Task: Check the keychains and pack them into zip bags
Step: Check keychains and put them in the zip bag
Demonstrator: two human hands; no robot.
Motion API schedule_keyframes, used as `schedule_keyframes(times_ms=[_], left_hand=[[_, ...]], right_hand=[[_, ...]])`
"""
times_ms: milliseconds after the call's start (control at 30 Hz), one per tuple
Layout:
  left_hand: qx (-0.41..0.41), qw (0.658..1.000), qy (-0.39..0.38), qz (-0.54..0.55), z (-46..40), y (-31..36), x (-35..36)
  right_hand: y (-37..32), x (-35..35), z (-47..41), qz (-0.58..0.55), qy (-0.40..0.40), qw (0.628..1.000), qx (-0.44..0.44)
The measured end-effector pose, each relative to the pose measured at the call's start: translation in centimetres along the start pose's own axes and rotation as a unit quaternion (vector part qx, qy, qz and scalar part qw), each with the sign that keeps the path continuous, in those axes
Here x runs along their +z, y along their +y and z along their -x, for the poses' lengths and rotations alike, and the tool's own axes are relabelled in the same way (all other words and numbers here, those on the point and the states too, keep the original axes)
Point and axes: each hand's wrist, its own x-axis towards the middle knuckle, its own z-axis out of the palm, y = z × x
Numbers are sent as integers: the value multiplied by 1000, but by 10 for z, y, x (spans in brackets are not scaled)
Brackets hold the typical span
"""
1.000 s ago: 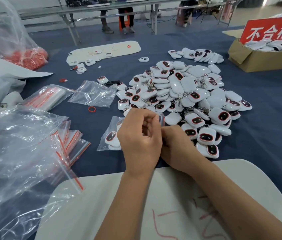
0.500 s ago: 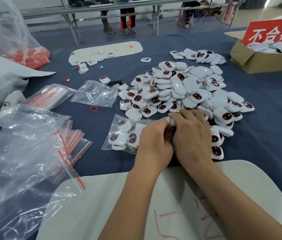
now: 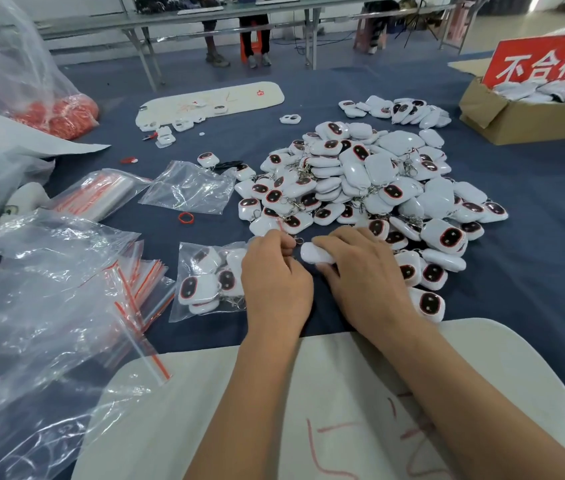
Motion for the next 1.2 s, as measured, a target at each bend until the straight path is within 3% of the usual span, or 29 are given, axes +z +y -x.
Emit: schedule_keyframes(times_ms=[100, 200, 400, 533, 600, 767, 833, 933, 1067, 1200], left_hand=[[12, 999, 13, 33, 1, -1, 0], [1, 989, 13, 148, 1, 2, -1], [-41, 954, -5, 296, -1, 7, -3], [-71, 938, -61, 334, 0, 6, -4], [-62, 946, -47, 315, -2, 5, -3], [-82, 939, -33, 331, -2, 5, -3], [-89, 937, -33, 336, -3, 4, -2], [-91, 938, -25, 333, -2, 4, -1], [-66, 943, -38, 324, -1, 4, -3], [-68, 952, -39, 295, -3, 3, -4]], right_hand=[[0, -1, 1, -80, 116, 990, 4], [-2, -5, 6, -219, 214, 952, 16], [-9, -3, 9, -431, 137, 889, 66], [-5, -1, 7, -438, 139, 884, 86], [-6, 0, 7, -422, 147, 891, 81], [7, -3, -2, -221, 190, 953, 85], [14, -7, -5, -174, 235, 950, 109], [7, -11, 0, -210, 297, 930, 48], [-7, -3, 7, -350, 179, 918, 53], [1, 0, 2, -459, 85, 879, 94]])
